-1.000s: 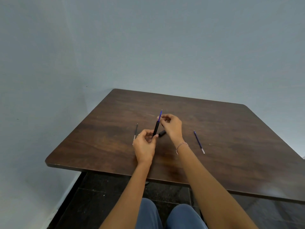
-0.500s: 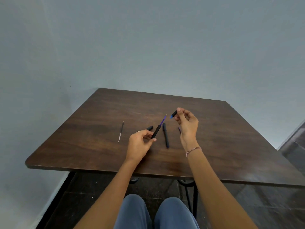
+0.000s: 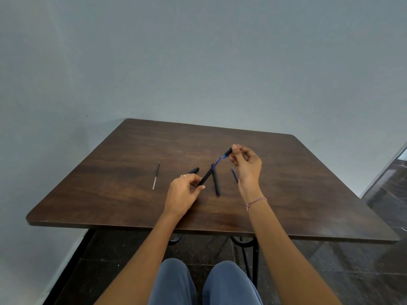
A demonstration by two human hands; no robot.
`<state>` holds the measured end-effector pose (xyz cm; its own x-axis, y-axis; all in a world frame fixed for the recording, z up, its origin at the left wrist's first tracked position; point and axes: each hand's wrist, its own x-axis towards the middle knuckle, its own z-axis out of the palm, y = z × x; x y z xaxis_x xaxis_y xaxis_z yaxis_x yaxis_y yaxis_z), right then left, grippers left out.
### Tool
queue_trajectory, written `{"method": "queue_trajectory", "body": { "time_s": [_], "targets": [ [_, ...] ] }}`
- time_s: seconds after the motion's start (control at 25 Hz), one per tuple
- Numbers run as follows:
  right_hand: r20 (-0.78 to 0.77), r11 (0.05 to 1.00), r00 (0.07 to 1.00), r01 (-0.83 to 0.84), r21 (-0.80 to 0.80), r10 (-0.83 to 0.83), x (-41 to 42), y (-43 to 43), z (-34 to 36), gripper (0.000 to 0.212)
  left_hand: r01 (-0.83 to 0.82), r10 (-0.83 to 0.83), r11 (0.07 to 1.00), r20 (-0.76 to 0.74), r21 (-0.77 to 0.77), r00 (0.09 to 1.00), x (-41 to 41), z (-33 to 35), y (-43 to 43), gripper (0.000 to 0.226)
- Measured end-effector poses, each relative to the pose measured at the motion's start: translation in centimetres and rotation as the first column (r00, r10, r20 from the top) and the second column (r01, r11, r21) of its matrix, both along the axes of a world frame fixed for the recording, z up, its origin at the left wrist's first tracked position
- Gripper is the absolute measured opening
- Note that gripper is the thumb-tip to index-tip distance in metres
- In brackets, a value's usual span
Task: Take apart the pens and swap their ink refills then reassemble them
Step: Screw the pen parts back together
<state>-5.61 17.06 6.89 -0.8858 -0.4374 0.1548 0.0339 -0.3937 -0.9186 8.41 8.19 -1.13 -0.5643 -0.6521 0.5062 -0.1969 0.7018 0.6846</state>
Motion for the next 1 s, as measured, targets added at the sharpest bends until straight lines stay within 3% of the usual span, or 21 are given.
{"method": "queue_trajectory", "body": {
  "time_s": [0.4, 1.0],
  "targets": [
    [-0.075, 1.000, 0.997, 0.020, -0.006, -0.021, 0.1, 0.1, 0.0, 0.005, 0.001, -0.001, 1.000, 0.003, -0.016, 1.000, -0.1, -0.1, 0.1, 0.025],
    [-0.054, 1.000, 0.998, 0.021, 0.003, -0.021, 0.1, -0.1, -1.7, 0.007, -0.016, 0.016, 1.000, 0.017, 0.008, 1.000, -0.1, -0.1, 0.1, 0.026]
  ]
}}
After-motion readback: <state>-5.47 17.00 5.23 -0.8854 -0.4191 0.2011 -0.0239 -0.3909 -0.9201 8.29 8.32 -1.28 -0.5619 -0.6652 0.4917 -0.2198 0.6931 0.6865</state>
